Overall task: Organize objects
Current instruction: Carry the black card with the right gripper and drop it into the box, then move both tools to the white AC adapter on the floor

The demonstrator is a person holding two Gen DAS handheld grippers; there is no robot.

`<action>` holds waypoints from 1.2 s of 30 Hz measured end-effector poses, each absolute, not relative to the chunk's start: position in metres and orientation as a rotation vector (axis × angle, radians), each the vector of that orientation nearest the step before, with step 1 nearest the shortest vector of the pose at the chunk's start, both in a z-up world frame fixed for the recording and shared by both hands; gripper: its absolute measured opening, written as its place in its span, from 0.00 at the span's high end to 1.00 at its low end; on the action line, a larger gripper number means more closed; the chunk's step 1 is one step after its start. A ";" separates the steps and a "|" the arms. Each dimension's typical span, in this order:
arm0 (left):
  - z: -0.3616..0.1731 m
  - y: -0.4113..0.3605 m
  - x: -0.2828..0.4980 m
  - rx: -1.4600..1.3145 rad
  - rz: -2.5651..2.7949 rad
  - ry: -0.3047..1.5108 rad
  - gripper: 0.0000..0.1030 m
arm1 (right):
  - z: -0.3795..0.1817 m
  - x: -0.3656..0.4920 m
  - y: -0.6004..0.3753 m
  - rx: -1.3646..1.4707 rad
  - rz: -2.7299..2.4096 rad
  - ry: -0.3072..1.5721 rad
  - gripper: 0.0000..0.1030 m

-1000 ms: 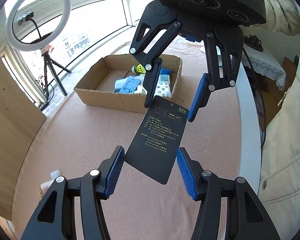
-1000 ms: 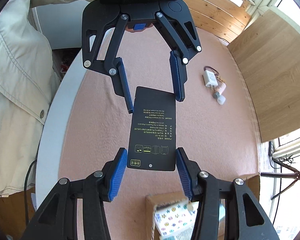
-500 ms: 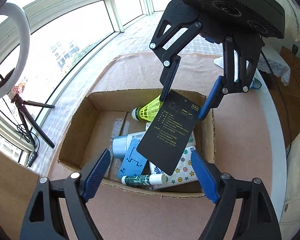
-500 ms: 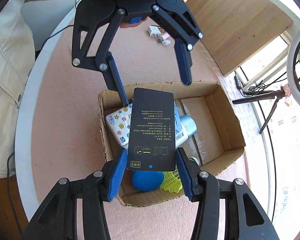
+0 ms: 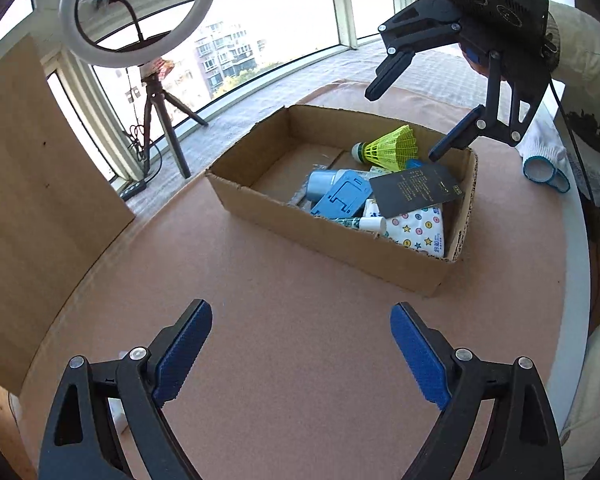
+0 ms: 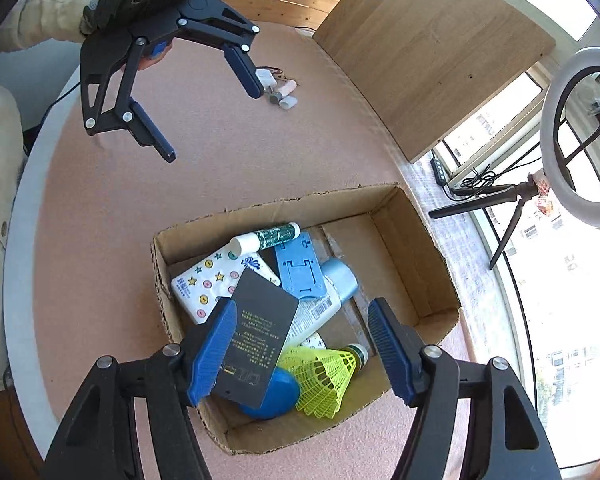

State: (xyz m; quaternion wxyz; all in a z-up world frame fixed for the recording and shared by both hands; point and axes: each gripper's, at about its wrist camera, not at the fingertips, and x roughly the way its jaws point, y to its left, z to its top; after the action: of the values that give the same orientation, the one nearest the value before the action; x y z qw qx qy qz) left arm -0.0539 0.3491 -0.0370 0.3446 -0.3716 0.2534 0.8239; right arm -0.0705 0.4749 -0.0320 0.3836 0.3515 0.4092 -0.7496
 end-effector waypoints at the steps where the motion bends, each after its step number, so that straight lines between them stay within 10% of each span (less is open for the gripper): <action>1: -0.036 0.332 -0.051 -0.977 2.174 0.636 0.08 | -0.031 -0.073 0.467 0.901 -1.926 1.032 0.37; 26: -0.061 0.030 0.083 -1.137 2.516 0.140 0.05 | -0.105 -0.140 0.135 0.880 -1.859 1.067 0.37; 36: -0.071 -0.020 0.123 -1.177 2.570 0.090 0.04 | -0.127 -0.159 0.110 1.032 -1.689 1.055 0.66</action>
State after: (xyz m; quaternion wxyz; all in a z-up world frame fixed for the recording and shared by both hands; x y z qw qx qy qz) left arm 0.1235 -0.0195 -0.0709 0.1562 -0.4111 0.0314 0.8976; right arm -0.1589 0.1103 -0.1271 0.4344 0.4145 0.4237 -0.6782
